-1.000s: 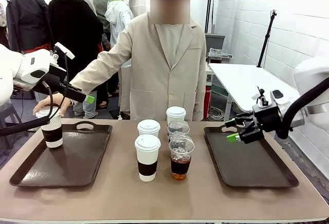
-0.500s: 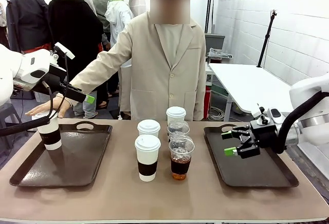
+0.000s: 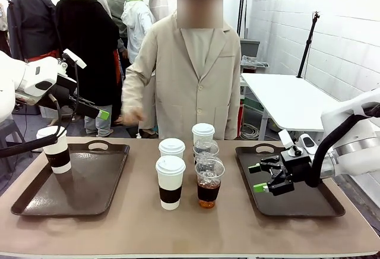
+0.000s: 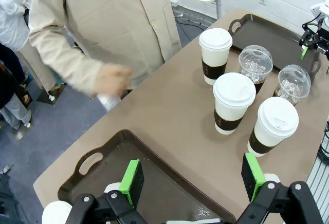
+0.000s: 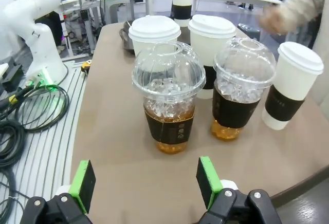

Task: Distribute the coffee onto the tray.
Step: Pick up one iced Americano and place it on the right Handle tray.

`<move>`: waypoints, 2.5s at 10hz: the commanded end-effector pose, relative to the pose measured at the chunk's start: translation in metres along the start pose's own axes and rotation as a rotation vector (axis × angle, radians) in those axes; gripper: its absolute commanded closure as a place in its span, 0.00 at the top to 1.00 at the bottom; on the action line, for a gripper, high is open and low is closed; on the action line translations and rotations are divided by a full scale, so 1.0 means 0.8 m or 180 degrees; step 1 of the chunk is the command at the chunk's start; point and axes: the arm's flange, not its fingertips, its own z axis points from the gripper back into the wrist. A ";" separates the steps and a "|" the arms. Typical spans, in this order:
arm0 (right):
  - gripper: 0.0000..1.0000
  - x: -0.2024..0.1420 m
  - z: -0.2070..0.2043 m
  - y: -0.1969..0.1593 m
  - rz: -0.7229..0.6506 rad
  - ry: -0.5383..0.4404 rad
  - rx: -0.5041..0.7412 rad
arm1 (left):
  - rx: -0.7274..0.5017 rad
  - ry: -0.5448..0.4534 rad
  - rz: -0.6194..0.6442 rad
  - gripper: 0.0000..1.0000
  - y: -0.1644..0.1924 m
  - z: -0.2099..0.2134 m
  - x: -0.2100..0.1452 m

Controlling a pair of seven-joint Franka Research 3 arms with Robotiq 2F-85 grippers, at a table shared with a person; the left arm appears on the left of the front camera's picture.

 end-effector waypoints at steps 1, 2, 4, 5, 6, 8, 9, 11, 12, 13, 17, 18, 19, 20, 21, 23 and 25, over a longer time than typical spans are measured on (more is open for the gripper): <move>1.00 0.003 0.004 0.000 0.0013 -0.0022 -0.0021 | -0.0017 0.0017 0.0006 1.00 0.001 0.001 -0.002; 1.00 0.003 0.004 0.000 0.0013 -0.0022 -0.0021 | -0.0017 0.0017 0.0006 1.00 0.001 0.001 -0.002; 1.00 0.001 0.003 0.000 0.0005 -0.0002 -0.0018 | -0.0017 0.0017 0.0006 1.00 0.001 0.001 -0.002; 1.00 -0.005 -0.009 -0.009 0.0042 -0.0104 -0.0050 | -0.0017 0.0017 0.0006 1.00 0.001 0.001 -0.002; 1.00 -0.012 -0.023 -0.017 0.0054 -0.0165 -0.0055 | -0.0017 0.0017 0.0006 1.00 0.001 0.001 -0.002; 1.00 -0.023 -0.049 -0.027 0.0049 -0.0241 -0.0017 | -0.0017 0.0017 0.0006 1.00 0.001 0.001 -0.002; 1.00 -0.027 -0.060 -0.029 0.0072 -0.0280 -0.0011 | -0.0017 0.0017 0.0006 1.00 0.001 0.001 -0.002; 1.00 -0.038 -0.081 -0.029 0.0169 -0.0370 -0.0033 | -0.0017 0.0017 0.0006 1.00 0.001 0.001 -0.002; 1.00 -0.042 -0.092 -0.028 0.0190 -0.0400 -0.0004 | -0.0017 0.0017 0.0006 1.00 0.001 0.001 -0.002; 1.00 -0.046 -0.101 -0.027 0.0199 -0.0396 0.0009 | -0.0017 0.0017 0.0006 1.00 0.001 0.001 -0.002; 1.00 -0.056 -0.126 -0.033 0.0157 -0.0515 0.0063 | -0.0017 0.0017 0.0006 1.00 0.001 0.001 -0.002; 1.00 -0.053 -0.130 -0.035 0.0176 -0.0539 0.0052 | -0.0017 0.0017 0.0006 1.00 0.001 0.001 -0.002; 1.00 -0.054 -0.133 -0.039 0.0191 -0.0587 0.0008 | -0.0017 0.0017 0.0006 1.00 0.001 0.001 -0.002; 1.00 -0.054 -0.137 -0.041 0.0216 -0.0588 -0.0013 | -0.0017 0.0017 0.0006 1.00 0.001 0.001 -0.002; 1.00 -0.052 -0.142 -0.044 0.0223 -0.0595 -0.0023 | -0.0017 0.0017 0.0006 1.00 0.001 0.001 -0.002; 1.00 -0.049 -0.152 -0.046 0.0151 -0.0602 0.0111 | -0.0017 0.0017 0.0006 1.00 0.001 0.001 -0.002; 1.00 -0.046 -0.158 -0.047 0.0143 -0.0575 0.0126 | -0.0017 0.0017 0.0006 1.00 0.001 0.001 -0.002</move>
